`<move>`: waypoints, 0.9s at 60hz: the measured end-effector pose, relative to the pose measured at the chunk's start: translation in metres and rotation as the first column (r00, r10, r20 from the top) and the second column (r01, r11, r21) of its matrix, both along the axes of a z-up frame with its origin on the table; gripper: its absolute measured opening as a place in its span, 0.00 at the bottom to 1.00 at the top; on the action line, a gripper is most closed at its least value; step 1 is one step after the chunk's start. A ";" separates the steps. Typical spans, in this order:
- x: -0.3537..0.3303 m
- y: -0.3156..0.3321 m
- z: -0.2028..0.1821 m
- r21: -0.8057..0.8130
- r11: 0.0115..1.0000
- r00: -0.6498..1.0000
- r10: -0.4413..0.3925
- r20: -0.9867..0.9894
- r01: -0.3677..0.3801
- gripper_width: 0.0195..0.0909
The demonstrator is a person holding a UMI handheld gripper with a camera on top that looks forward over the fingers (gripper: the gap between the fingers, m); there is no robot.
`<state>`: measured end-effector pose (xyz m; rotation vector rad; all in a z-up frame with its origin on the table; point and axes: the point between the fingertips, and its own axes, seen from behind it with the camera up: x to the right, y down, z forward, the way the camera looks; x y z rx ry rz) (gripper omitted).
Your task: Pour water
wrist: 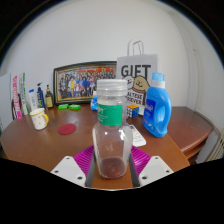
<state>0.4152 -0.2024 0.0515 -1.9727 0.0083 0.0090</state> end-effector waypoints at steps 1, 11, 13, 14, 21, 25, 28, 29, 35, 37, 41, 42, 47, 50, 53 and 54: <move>0.001 0.000 0.000 0.000 1.000 1.000 -0.005 -0.004 0.005 0.48; 0.002 -0.001 -0.002 -0.012 1.000 0.999 -0.001 0.032 0.001 0.37; 0.003 0.000 -0.002 -0.022 1.000 0.999 -0.005 0.034 0.006 0.33; 0.004 0.000 -0.002 -0.028 1.000 0.999 -0.013 0.034 0.014 0.33; 0.010 0.005 0.004 -0.051 0.996 0.995 -0.069 0.075 0.073 0.31; 0.015 0.011 0.013 -0.055 0.992 0.987 -0.103 0.124 0.111 0.31; 0.013 0.018 0.025 -0.056 0.991 0.979 -0.111 0.172 0.123 0.31; 0.014 0.020 0.030 -0.054 0.990 0.973 -0.121 0.195 0.133 0.30; 0.001 0.045 0.066 -0.026 0.990 0.929 -0.124 0.349 0.142 0.30; -0.007 0.054 0.079 -0.021 0.990 0.904 -0.119 0.410 0.140 0.31; -0.024 0.073 0.109 -0.003 0.989 0.838 -0.122 0.532 0.146 0.30; -0.028 0.078 0.115 -0.003 0.990 0.823 -0.114 0.556 0.140 0.30; -0.060 0.103 0.144 0.010 0.991 0.690 -0.102 0.716 0.136 0.30; -0.080 0.119 0.156 0.011 0.992 0.582 -0.082 0.809 0.125 0.30; -0.102 0.133 0.165 0.004 0.994 0.468 -0.055 0.882 0.108 0.30; -0.110 0.138 0.166 0.001 0.995 0.430 -0.043 0.902 0.099 0.30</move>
